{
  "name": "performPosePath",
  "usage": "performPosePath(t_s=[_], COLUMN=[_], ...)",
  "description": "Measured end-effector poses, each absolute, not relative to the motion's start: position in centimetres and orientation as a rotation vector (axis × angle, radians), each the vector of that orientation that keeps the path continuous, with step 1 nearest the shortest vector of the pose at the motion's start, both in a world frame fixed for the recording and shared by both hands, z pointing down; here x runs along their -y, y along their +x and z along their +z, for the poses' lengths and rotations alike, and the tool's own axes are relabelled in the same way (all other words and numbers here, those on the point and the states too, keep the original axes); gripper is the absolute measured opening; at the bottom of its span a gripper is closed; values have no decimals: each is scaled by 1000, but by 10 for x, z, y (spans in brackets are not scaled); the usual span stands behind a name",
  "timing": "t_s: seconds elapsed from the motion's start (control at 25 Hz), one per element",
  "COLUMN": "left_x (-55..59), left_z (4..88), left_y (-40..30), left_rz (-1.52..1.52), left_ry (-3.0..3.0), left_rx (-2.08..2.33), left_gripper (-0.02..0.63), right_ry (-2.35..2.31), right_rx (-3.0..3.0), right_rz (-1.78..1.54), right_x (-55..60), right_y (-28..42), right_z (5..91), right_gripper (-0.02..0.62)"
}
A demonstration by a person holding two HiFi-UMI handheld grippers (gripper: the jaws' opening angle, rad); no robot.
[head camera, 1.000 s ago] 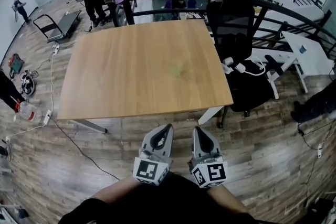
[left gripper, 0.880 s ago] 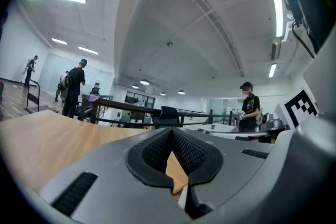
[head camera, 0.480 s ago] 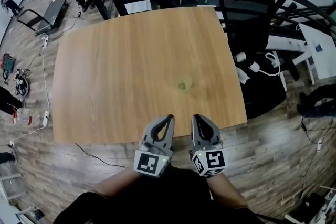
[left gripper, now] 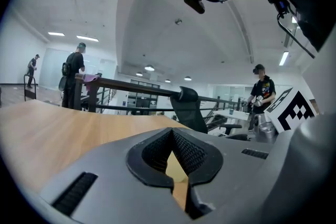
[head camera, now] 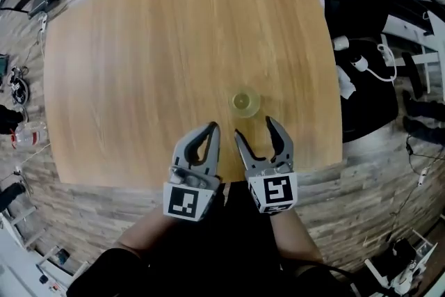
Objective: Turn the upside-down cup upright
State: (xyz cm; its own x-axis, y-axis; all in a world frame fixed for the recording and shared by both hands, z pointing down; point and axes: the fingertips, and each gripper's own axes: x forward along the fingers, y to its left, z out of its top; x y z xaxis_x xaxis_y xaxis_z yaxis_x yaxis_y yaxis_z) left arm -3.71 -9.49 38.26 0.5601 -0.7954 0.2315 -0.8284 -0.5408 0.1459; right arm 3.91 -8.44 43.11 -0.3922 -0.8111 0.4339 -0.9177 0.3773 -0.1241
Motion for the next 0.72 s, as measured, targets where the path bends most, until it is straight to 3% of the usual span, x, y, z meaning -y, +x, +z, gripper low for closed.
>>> performPosePath(t_s=[0.4, 0.72], left_x=[139, 157], left_z=[432, 449], left_y=[-50, -56], left_rz=[131, 118], left_ry=[2477, 2482], left_rx=[1501, 1506], left_gripper=[8, 8], right_ry=[1369, 1374], right_rx=[2405, 2436], right_rz=[376, 268], right_x=[131, 159], right_y=[24, 11], right_z=[479, 482], right_gripper=[350, 356])
